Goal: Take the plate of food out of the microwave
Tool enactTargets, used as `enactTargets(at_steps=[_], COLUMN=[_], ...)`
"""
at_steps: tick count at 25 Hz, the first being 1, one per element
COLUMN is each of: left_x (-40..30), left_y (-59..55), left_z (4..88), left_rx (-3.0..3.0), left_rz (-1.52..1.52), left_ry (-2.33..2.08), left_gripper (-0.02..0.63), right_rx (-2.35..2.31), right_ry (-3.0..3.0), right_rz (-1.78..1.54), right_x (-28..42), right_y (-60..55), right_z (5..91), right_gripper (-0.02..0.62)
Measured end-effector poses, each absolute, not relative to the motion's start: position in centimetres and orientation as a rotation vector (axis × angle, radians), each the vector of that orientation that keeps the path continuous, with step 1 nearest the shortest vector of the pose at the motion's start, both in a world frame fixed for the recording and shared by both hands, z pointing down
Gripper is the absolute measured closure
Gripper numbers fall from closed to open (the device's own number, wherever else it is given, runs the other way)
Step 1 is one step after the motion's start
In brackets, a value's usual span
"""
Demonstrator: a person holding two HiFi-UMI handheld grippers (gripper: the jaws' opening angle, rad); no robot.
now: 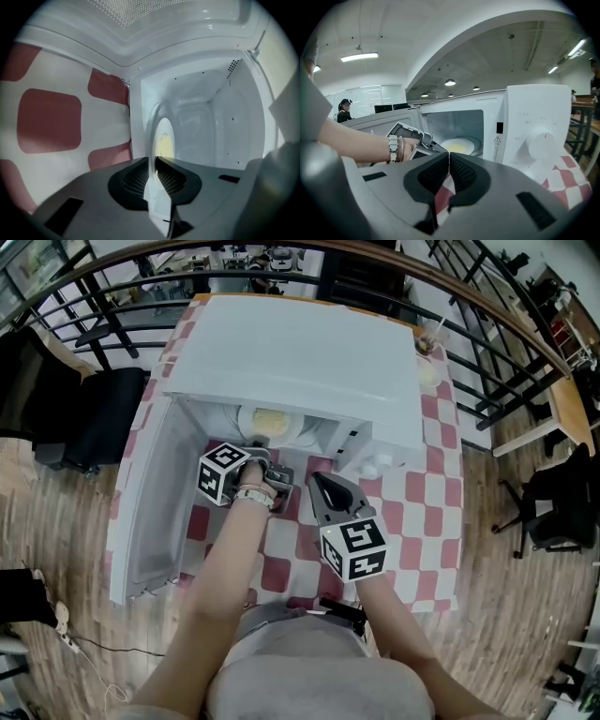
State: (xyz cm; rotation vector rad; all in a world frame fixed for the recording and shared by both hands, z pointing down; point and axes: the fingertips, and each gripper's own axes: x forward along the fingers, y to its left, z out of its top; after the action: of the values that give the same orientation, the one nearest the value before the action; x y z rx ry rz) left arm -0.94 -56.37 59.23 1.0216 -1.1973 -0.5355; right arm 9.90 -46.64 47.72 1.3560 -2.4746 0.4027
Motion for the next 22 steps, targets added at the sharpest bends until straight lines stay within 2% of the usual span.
enactTargets(at_steps=[3,22], left_x=[-0.9,-0.4], left_y=[-56.3,-55.3], left_z=[59.1,57.2], left_rx=[1.016,1.039], left_rz=[-0.543,-0.649], left_ry=[-1.191,-1.132], left_gripper=[0.569,0.589], right_rx=[1.357,1.393], right_ry=[-2.475,-2.49], right_rz=[0.398,0.38], right_x=[10.0,10.9], right_y=[-46.3,-45.7], right_z=[47.7,46.5], right_gripper=[0.569,0.569])
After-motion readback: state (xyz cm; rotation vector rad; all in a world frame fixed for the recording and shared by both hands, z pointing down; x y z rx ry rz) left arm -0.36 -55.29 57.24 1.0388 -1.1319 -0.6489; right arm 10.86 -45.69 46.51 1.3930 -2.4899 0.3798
